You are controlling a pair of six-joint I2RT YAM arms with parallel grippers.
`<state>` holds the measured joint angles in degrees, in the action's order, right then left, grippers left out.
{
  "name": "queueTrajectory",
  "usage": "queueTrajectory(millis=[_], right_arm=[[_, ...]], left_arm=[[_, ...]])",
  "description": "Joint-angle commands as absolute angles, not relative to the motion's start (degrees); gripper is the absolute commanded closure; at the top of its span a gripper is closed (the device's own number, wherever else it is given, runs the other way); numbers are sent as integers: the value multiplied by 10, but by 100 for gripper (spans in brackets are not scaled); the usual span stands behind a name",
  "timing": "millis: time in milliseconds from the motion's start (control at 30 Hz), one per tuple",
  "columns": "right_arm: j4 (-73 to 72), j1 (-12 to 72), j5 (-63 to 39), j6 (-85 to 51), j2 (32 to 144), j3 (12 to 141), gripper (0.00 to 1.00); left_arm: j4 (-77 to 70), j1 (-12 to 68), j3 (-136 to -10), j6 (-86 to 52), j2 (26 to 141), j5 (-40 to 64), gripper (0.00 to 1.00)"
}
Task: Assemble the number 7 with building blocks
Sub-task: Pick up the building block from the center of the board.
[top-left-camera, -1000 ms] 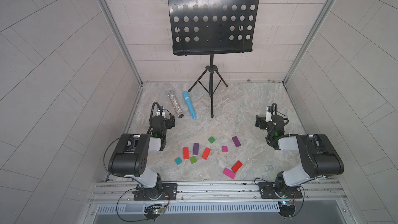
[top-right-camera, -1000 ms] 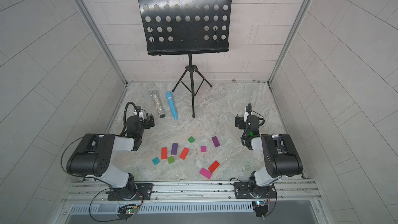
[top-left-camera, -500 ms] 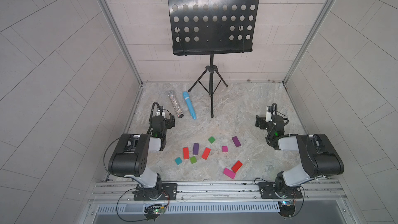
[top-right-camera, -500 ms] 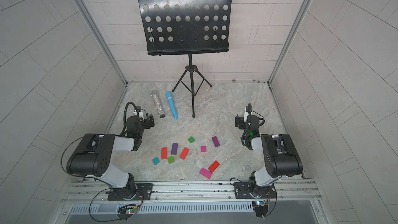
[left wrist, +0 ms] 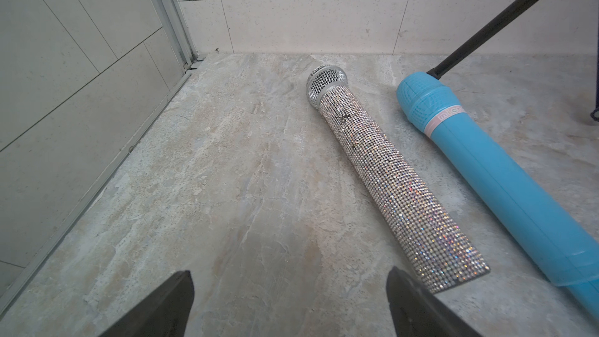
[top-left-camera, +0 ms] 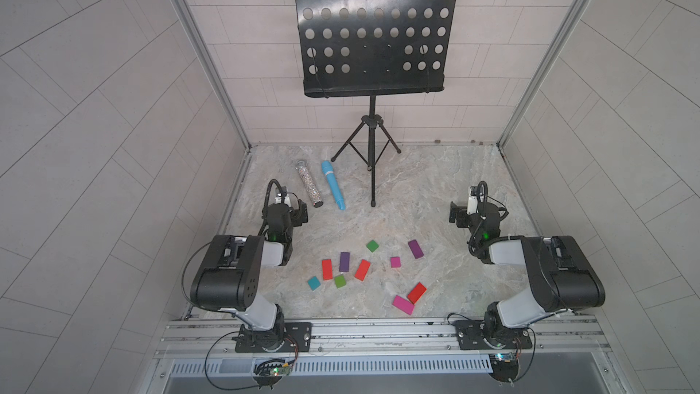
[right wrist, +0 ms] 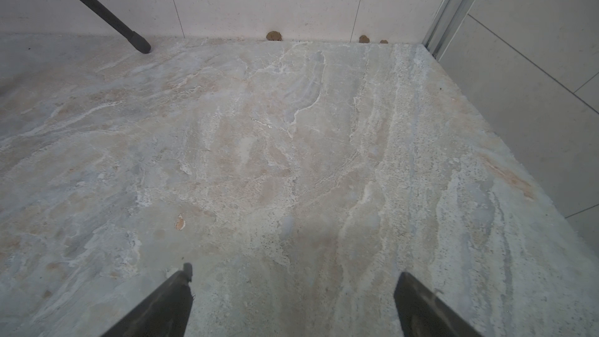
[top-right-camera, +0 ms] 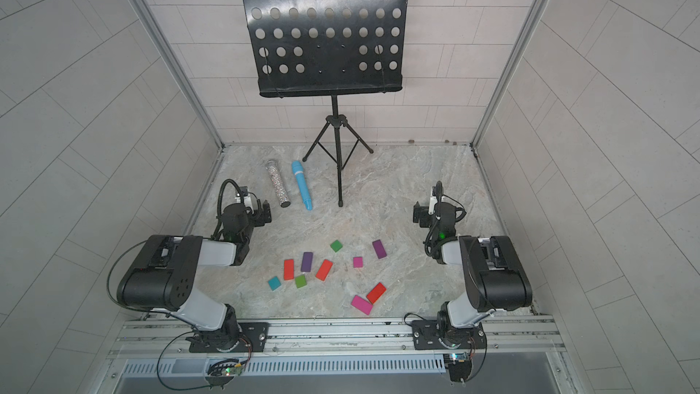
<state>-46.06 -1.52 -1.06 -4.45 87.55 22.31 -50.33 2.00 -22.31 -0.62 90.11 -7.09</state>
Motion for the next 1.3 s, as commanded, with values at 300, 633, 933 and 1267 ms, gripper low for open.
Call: queueTrajectory(millis=[300,633,933,1267], right_arm=[[70,0,-129,-30,791,541,23],[358,141,-111,-72,793,630,29],[433,175,-133,-170,703,541,39],[425,234,-117,-235,681,471,42]], left_arm=[[24,37,-499,-13,778,-127,0],[332,216,-583,-42,785,-145,1],[433,316,-567,-111,765,-58,16],[428,391,-577,-121,801,-21,28]])
